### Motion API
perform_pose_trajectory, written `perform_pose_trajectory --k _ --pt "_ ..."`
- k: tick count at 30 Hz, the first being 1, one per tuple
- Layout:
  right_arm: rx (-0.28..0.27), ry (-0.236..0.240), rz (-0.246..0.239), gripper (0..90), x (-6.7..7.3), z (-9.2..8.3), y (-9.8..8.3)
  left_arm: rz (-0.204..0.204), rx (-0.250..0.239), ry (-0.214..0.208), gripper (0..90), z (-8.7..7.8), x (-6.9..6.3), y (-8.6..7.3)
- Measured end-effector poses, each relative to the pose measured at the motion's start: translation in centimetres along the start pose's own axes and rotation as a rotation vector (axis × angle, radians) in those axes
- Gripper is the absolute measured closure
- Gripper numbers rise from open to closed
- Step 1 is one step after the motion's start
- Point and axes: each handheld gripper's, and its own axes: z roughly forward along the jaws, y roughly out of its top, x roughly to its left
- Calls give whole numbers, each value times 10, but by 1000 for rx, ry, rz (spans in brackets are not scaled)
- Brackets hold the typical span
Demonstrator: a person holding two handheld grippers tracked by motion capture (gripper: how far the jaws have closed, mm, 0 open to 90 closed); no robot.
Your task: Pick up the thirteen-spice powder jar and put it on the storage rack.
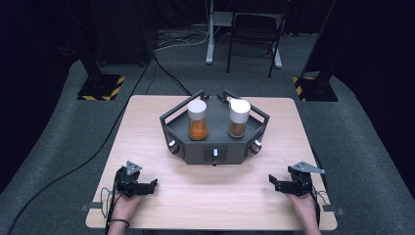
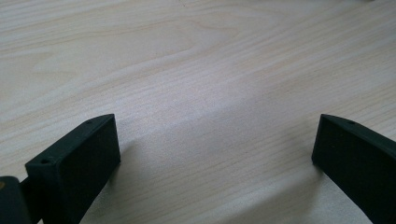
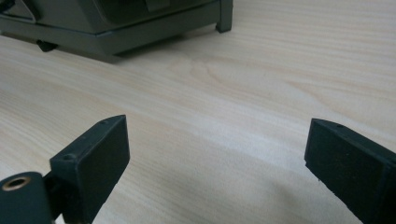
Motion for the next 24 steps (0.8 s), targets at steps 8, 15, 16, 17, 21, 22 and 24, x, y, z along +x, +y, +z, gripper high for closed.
perform_pose_trajectory --k 8,15,16,17,21,22,24 --pt "19 3 12 60 -2 -1 -6 0 0 0 8 0 0 0" --pt "64 0 8 73 1 -4 -4 0 0 0 8 0 0 0" --pt "68 2 10 74 1 -4 -4 0 0 0 8 0 0 0" --pt "68 2 10 74 1 -4 -4 0 0 0 8 0 0 0" --pt "91 -1 7 75 2 -6 -3 0 0 0 8 0 0 0" --pt "91 -1 7 75 2 -6 -3 0 0 0 8 0 0 0" --pt "96 -9 -5 75 4 -7 -3 0 0 0 8 0 0 0"
